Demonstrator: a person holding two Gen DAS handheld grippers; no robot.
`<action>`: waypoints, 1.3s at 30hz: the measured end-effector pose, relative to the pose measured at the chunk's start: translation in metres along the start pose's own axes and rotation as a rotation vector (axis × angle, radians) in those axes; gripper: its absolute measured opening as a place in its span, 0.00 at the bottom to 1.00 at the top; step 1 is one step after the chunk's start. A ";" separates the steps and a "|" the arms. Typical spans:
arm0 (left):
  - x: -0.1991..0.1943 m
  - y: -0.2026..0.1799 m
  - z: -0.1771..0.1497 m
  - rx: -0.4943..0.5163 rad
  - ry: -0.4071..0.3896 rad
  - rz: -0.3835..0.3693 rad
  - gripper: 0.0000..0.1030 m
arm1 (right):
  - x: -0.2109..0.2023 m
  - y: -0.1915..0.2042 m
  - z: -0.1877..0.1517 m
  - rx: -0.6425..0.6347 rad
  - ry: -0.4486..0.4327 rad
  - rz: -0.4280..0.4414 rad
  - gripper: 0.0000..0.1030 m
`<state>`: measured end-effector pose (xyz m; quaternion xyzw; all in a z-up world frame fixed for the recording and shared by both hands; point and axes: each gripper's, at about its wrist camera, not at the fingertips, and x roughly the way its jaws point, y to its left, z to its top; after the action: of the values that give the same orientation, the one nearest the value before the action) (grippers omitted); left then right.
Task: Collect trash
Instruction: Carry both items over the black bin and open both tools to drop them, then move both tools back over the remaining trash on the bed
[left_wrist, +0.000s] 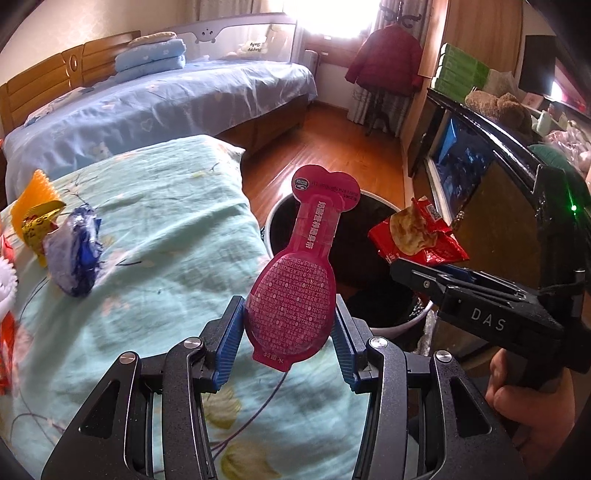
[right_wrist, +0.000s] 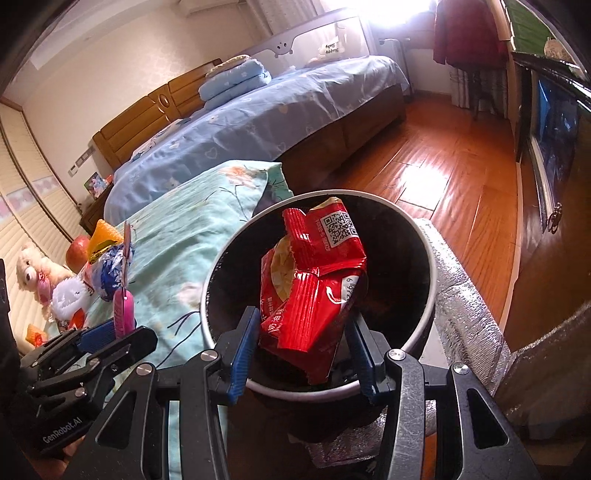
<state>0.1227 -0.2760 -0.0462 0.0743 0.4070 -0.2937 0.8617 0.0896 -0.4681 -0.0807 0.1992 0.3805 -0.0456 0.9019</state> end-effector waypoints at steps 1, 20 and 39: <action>0.001 -0.001 0.001 0.000 0.001 0.000 0.44 | 0.001 -0.002 0.001 0.002 0.001 0.000 0.47; 0.023 -0.012 0.025 -0.002 0.025 -0.008 0.44 | 0.015 -0.021 0.021 0.032 0.022 -0.001 0.48; 0.001 0.018 0.001 -0.070 0.014 0.028 0.64 | 0.005 -0.012 0.019 0.067 0.005 0.039 0.78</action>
<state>0.1341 -0.2620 -0.0487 0.0518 0.4220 -0.2666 0.8649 0.1034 -0.4862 -0.0764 0.2367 0.3771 -0.0405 0.8945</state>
